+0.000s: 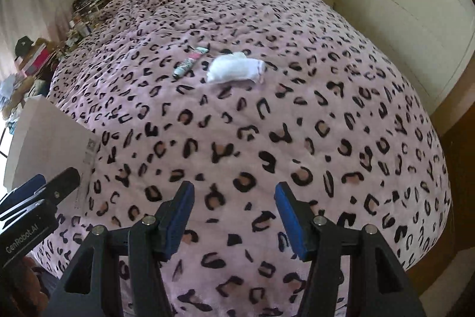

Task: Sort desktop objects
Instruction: 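Raise both open tools from the box and move toward the sock and floral tube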

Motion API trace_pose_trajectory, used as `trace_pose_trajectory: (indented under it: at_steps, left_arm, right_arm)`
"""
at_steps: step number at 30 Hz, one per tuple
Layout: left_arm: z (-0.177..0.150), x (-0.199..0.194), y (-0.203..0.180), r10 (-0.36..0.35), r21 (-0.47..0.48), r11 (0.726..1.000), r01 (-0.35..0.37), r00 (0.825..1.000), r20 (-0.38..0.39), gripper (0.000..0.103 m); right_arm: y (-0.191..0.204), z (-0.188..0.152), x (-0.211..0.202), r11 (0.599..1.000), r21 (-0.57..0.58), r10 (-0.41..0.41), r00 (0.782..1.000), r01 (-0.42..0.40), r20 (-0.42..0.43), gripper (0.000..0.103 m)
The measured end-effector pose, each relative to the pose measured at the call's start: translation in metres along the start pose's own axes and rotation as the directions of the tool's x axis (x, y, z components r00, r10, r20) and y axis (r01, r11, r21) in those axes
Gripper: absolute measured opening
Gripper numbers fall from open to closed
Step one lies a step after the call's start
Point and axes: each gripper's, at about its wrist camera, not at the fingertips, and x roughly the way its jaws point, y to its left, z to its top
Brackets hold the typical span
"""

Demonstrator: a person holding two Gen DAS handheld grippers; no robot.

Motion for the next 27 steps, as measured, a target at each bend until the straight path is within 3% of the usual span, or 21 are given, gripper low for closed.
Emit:
trace_pose_trajectory:
  at_steps: [12,27]
  left_arm:
    - [0.017,0.011,-0.034,-0.004,0.056,0.998,0.003,1.0,0.006,0.084]
    - [0.042,0.034,-0.046,-0.003,0.094,0.996,0.003,1.0,-0.003,0.084]
  right_arm:
    - [-0.011,0.012,0.009,1.0,0.031,0.005,1.0,-0.006,0.015,0.058]
    - [-0.005,0.036,0.028,1.0,0.007,-0.027,1.0,0.027,0.01,0.058]
